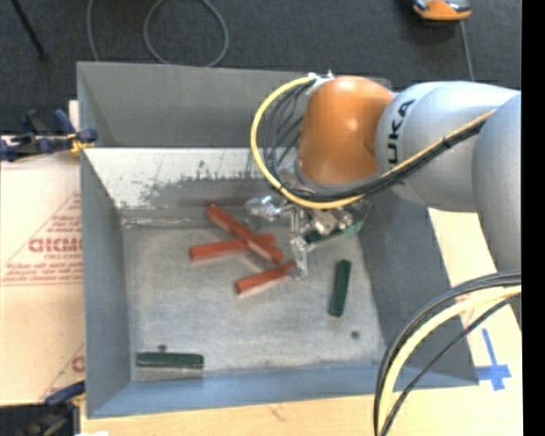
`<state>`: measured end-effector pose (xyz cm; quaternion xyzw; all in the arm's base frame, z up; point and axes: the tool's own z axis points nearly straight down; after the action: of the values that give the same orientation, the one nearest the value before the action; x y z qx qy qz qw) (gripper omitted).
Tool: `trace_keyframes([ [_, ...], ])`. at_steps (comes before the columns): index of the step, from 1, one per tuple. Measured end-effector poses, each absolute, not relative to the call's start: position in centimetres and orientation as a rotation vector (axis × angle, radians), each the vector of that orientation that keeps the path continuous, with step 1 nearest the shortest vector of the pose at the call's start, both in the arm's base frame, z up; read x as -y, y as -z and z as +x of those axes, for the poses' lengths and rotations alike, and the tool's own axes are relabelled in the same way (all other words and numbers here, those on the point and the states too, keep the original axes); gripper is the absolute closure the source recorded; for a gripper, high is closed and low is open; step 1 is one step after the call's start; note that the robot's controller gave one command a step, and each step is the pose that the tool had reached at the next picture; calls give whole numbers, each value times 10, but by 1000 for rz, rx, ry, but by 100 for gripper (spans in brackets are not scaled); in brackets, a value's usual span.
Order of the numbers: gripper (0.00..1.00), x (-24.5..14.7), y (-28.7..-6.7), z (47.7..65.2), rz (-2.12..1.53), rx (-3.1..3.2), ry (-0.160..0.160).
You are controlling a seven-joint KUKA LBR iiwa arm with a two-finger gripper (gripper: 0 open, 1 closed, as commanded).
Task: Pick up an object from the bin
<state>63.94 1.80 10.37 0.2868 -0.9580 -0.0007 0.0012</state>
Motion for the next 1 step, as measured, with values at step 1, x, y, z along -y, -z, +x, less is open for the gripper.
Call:
trace_keyframes([
  [1, 0, 1, -78, 648, 822, 3058, 1],
])
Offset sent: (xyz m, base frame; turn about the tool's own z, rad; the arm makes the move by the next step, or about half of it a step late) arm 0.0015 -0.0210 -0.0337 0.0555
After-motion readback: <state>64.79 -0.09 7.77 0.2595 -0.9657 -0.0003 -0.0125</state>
